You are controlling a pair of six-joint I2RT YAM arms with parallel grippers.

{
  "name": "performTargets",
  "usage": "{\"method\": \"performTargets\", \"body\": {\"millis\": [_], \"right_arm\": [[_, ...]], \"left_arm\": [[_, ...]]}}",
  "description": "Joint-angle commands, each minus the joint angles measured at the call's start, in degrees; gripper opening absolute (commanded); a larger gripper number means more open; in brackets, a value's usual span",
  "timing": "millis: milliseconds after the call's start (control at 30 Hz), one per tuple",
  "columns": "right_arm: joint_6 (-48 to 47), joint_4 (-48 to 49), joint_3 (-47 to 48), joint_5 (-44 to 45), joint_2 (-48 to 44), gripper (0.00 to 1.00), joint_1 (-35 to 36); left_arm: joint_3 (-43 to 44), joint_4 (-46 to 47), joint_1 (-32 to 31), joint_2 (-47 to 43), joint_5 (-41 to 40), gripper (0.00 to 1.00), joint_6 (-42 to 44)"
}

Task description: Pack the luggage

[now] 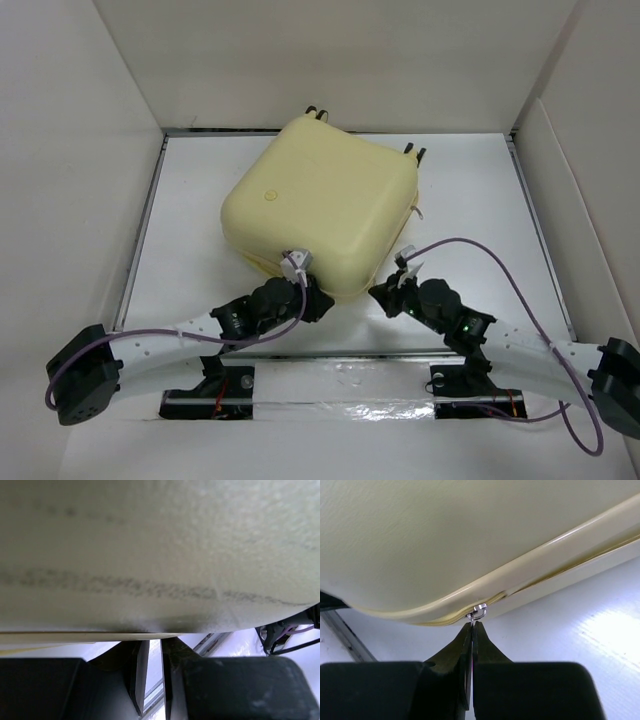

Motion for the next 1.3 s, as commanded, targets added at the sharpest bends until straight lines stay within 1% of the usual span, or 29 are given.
{"method": "performTargets", "body": {"millis": [0, 167, 200, 333, 400, 467, 500, 533, 567, 600, 633, 667, 700, 733, 767, 800, 833, 867, 900, 933, 967, 1000, 1033, 1067, 1200, 1267], "right_arm": [[3.5, -3.9, 3.4, -1.8, -0.4, 0.0, 5.0], [7.6, -8.6, 6.7, -0.4, 4.7, 0.0, 14.7], [8.2, -9.9, 8.5, 1.0, 5.8, 0.0, 18.3], [11.2, -9.5, 13.0, 5.9, 9.9, 0.0, 25.2], [12.9, -7.6, 14.2, 8.1, 11.8, 0.0, 25.2], [14.8, -1.7, 14.7, 14.4, 13.0, 0.0, 25.2], [15.0, 1.2, 14.4, 16.7, 13.7, 0.0, 25.2], [14.8, 8.3, 13.8, 20.8, 15.6, 0.0, 25.2], [14.2, 11.4, 13.1, 21.4, 16.7, 0.0, 23.9], [14.1, 12.0, 13.5, 20.7, 17.4, 0.0, 23.0], [14.1, 11.6, 14.0, 19.8, 18.1, 0.0, 22.4], [13.9, 11.1, 14.1, 19.8, 17.8, 0.0, 21.9], [13.8, 10.7, 13.9, 19.7, 17.5, 0.0, 21.9], [13.5, 10.0, 13.5, 19.5, 17.1, 0.0, 21.2], [14.1, 9.3, 13.1, 19.5, 15.6, 0.0, 20.7], [14.3, 8.9, 11.9, 19.3, 14.7, 0.0, 19.4], [14.5, 8.7, 11.2, 18.4, 13.7, 0.0, 18.8], [14.6, 8.6, 10.6, 17.7, 11.7, 0.0, 18.0], [14.5, 8.1, 10.1, 17.1, 10.6, 0.0, 17.5], [14.3, 6.7, 9.5, 16.8, 9.7, 0.0, 16.9], [13.6, 6.1, 9.3, 16.8, 8.8, 0.0, 16.9], [13.3, 4.6, 9.1, 16.7, 7.4, 0.0, 16.3], [13.2, 3.8, 9.1, 16.1, 6.7, 0.0, 15.7], [12.7, 3.3, 9.0, 15.7, 6.2, 0.0, 15.7], [11.9, 1.7, 9.0, 14.3, 4.6, 0.0, 15.7], [11.8, 0.5, 9.0, 13.1, 4.3, 0.0, 15.7]], "left_arm": [[6.1, 10.6, 2.8, 4.3, -5.7, 0.12, 1.6], [11.4, 14.3, 4.4, 13.7, -3.8, 0.12, 2.9], [13.4, 14.7, 4.4, 14.9, -3.7, 0.12, 3.1], [17.3, 19.1, 4.4, 20.0, -1.2, 0.12, 3.0], [20.4, 19.1, 4.4, 22.9, 0.5, 0.12, 2.8], [21.3, 19.0, 4.4, 23.8, 0.7, 0.15, 2.7], [20.8, 19.0, 4.4, 23.7, 0.0, 0.24, 2.3], [20.1, 18.6, 4.4, 23.1, -0.4, 0.3, 1.7], [19.0, 17.9, 4.4, 20.5, -0.9, 0.37, 1.1], [16.5, 17.1, 4.9, 18.8, -2.2, 0.49, 0.0], [15.2, 14.0, 4.9, 16.3, -3.4, 0.53, -0.2], [13.7, 11.8, 5.6, 10.7, -5.0, 0.55, -0.6], [10.5, 9.5, 6.3, 7.4, -8.6, 0.56, -1.0], [8.9, 5.4, 6.9, 4.0, -10.6, 0.55, -2.7], [7.4, 3.1, 7.7, -2.4, -11.9, 0.54, -4.0], [5.1, 1.0, 10.6, -5.0, -13.4, 0.54, -5.1], [4.3, -3.5, 12.5, -7.4, -13.6, 0.53, -7.2], [3.7, -5.6, 14.4, -10.7, -13.3, 0.52, -7.9], [2.4, -7.2, 16.4, -11.6, -12.2, 0.51, -8.1], [1.7, -8.8, 20.4, -12.4, -11.0, 0.5, -8.2], [0.9, -8.8, 22.3, -13.1, -9.4, 0.49, -8.6], [-0.5, -8.2, 24.1, -13.0, -5.5, 0.49, -8.6], [-0.9, -5.9, 27.3, -12.5, -3.3, 0.49, -8.4], [-1.3, -4.3, 28.4, -10.6, -1.3, 0.5, -7.6], [0.4, -0.9, 28.4, -3.1, 1.7, 0.49, -6.6], [-0.1, 2.6, 26.9, -0.6, 1.7, 0.49, -7.4]]}}
